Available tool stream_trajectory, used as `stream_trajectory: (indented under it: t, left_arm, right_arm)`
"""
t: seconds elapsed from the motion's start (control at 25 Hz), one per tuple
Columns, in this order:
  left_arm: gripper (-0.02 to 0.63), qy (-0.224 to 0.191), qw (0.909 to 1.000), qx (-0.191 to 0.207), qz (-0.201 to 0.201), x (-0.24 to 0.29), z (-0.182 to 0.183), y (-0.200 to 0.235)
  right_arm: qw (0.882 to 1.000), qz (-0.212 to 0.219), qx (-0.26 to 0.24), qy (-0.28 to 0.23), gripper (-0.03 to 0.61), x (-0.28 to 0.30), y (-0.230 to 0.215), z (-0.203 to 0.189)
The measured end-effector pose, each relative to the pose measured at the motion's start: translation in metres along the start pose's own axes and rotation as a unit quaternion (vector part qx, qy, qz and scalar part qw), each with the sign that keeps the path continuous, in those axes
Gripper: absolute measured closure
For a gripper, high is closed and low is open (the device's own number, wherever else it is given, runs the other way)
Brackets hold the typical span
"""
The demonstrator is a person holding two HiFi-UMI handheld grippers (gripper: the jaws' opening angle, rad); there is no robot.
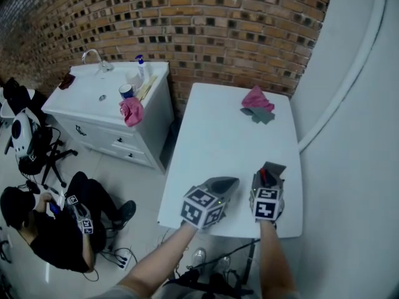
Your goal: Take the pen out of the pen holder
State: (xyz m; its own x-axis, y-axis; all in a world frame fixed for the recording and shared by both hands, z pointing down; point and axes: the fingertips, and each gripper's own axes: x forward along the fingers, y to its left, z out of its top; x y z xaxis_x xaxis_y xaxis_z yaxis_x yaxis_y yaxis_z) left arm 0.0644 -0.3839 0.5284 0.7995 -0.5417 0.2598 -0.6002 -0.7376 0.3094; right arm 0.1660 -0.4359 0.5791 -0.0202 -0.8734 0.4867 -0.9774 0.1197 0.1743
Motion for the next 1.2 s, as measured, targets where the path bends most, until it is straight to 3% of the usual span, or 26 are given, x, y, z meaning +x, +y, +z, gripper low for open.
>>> stream_trajectory:
  t: [0.24, 0.8, 1.2]
  left_arm:
    - [0.606, -0.002, 1.0, 0.001, -0.002, -0.003, 0.003, 0.001]
    - [0.606, -0.024, 0.9993, 0.02, -0.018, -0.001, 0.028, -0.032]
    - [0.606, -0.053, 0.9969, 0.05, -0.029, -0.012, 0.06, -0.067]
  right_arm:
    - [1.0, 0.009, -0.013, -0.013, 0.508, -0.011, 0.001, 0.008]
    - [0.995, 0.043, 0.024, -0.083, 0.514, -0.072, -0.018, 0.045]
    - [0.98, 0.1, 0.062, -0.162, 0.514, -0.141, -0.029, 0.092]
